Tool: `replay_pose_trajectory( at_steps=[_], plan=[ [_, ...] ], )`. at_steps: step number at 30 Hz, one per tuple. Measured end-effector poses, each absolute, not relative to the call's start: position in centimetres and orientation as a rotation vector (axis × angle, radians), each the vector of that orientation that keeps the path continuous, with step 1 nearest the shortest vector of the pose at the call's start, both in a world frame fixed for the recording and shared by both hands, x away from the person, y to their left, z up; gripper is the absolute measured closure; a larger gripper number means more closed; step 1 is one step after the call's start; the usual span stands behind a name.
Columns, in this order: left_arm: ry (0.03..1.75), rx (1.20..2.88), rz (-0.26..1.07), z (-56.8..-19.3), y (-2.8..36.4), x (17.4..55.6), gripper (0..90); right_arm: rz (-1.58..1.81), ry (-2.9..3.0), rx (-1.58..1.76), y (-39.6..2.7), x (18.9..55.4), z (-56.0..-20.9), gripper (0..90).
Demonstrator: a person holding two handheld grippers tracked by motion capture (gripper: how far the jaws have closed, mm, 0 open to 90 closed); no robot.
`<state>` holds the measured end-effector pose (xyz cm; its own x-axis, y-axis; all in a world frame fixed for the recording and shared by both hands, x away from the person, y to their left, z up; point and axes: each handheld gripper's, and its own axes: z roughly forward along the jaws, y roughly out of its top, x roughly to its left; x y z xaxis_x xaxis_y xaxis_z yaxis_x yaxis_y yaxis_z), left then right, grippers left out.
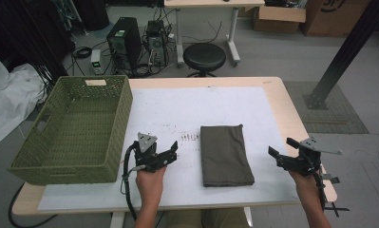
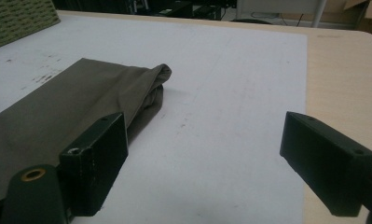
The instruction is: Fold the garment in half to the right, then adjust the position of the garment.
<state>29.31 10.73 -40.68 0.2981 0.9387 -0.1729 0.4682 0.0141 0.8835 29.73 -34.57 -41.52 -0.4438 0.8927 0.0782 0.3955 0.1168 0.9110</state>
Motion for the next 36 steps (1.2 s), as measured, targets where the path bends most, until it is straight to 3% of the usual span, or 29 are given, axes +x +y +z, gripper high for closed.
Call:
replay_pose_trajectory(
  at_steps=[20, 26, 30, 34, 36],
  plan=[
    [1.259, 1.759, 0.484, -41.9, 5.7, 32.0, 21.2, 1.304, 1.894, 1.221, -34.2, 29.5, -41.1, 15.0],
    [1.235, 1.863, 0.359, -43.0, 2.0, 33.4, 29.0, 1.303, 1.888, 1.233, -34.4, 29.5, -41.2, 15.0],
    [1.318, 1.894, 0.261, -44.0, 0.7, 34.3, 35.4, 1.294, 1.896, 1.236, -34.5, 29.5, -41.3, 15.0],
    [1.313, 1.907, 0.293, -44.4, -0.2, 34.2, 35.4, 1.281, 1.906, 1.239, -34.6, 29.5, -41.3, 15.1],
    [1.298, 1.907, 0.29, -44.5, -0.3, 34.1, 44.5, 1.277, 1.904, 1.24, -34.7, 29.5, -41.3, 15.1]
  ],
)
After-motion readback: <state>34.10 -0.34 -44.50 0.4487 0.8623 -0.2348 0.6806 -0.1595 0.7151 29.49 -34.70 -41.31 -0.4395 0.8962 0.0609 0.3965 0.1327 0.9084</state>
